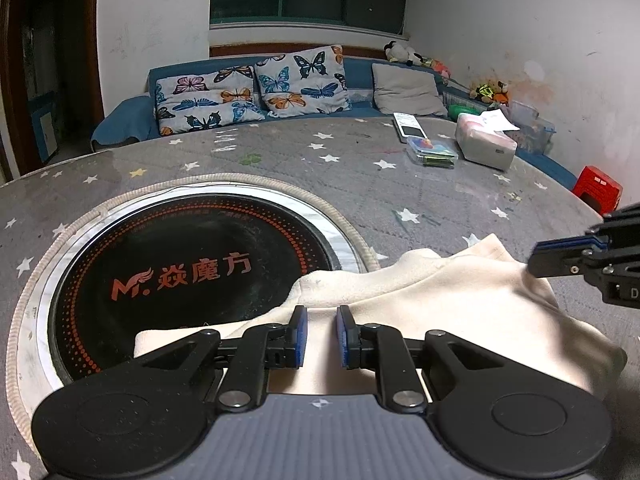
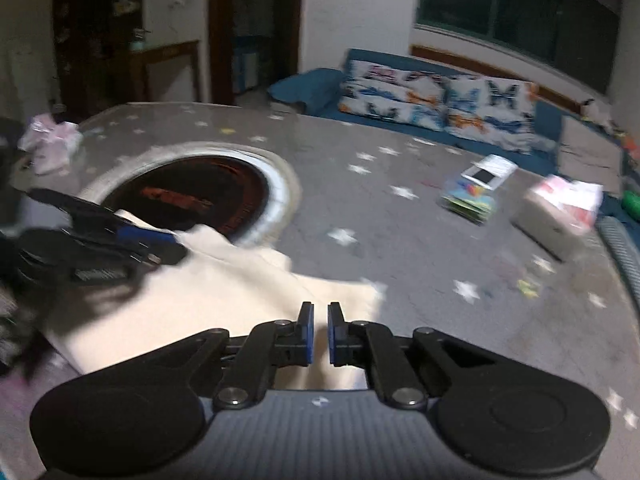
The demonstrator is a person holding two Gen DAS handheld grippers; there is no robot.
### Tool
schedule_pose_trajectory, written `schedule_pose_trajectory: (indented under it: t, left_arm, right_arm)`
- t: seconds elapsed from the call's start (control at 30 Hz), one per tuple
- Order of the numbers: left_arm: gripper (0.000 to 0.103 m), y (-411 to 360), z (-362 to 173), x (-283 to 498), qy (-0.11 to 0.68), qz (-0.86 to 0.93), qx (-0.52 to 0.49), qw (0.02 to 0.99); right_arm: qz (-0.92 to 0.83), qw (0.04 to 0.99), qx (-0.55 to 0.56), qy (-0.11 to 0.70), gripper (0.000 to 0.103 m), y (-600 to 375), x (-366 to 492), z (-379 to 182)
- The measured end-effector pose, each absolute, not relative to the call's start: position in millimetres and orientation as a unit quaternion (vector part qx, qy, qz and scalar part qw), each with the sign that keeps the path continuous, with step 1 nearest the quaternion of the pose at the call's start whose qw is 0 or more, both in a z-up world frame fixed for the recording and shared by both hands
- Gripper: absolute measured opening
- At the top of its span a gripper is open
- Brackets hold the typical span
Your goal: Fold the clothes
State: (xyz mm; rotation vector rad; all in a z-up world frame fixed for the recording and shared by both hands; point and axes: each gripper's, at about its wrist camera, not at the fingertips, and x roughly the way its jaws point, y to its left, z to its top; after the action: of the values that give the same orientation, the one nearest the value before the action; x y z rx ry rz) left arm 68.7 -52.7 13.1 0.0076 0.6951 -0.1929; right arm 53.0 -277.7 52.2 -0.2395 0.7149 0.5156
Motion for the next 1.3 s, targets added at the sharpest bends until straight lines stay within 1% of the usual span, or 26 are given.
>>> schedule_pose_trajectory:
  t: [0.13,0.23,0.3,0.37,0.6,0.87,1.0,1.07,1.3]
  left_arm:
    - [0.018,-52,13,70,0.342,-0.094,0.003,0.935]
    - [0.018,-52,13,70,0.342,-0.095,0.002,0.935]
    - [0.018,-51,14,70,0.343,-0.096,-0.001,0.934]
    - [0.02,-49,17,68,0.341,-0.099,-0.006,0.935]
    - [0.022,-52,38,22,0.311,-0.143,-0.008,0.94]
    - [0.022,-52,37,-32,0.308,-0.161,-0.001,0.938]
    - [0.022,-41,35,-37,0.311,-0.148,-0.018,0.939]
    - [0.022,-34,34,-39,0.312,-0.142,-0.028,0.939]
    - [0.022,-13,31,-44,0.318,-0.12,-0.061,0.939]
  right_arm:
    - [0.287,0.885,-0.119,0.346,0.005,-252,64,49]
    - [0.285,0.877,-0.127,0.365,0.005,-236,78,36]
    - [0.283,0.878,-0.127,0.365,0.005,-236,83,29]
    - [0.282,0.879,-0.112,0.367,0.005,-243,82,36]
    - [0.275,0.883,-0.135,0.355,0.006,-281,41,64]
    - [0.303,0.879,-0.146,0.339,0.006,-282,-13,61]
    - [0.297,0.875,-0.15,0.352,0.006,-282,-15,42]
    - [0.3,0.878,-0.145,0.343,0.006,-286,-14,34]
    - [0.298,0.879,-0.153,0.339,0.007,-282,-15,50]
